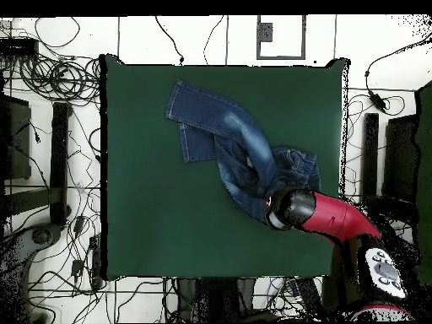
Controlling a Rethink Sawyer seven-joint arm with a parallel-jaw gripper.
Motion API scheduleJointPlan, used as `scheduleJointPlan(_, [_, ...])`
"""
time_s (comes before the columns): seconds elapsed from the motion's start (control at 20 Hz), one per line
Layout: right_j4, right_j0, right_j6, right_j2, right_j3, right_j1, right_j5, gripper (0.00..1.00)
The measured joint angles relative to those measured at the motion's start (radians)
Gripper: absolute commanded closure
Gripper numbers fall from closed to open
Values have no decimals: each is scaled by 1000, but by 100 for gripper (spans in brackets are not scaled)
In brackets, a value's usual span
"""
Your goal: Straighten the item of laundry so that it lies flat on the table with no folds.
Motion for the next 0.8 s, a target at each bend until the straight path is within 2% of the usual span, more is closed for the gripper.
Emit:
scheduleJointPlan(0.4, [78,27,0,-26,57,-9,0,100])
scheduleJointPlan(0.8, [121,29,0,-43,61,-7,0,100])
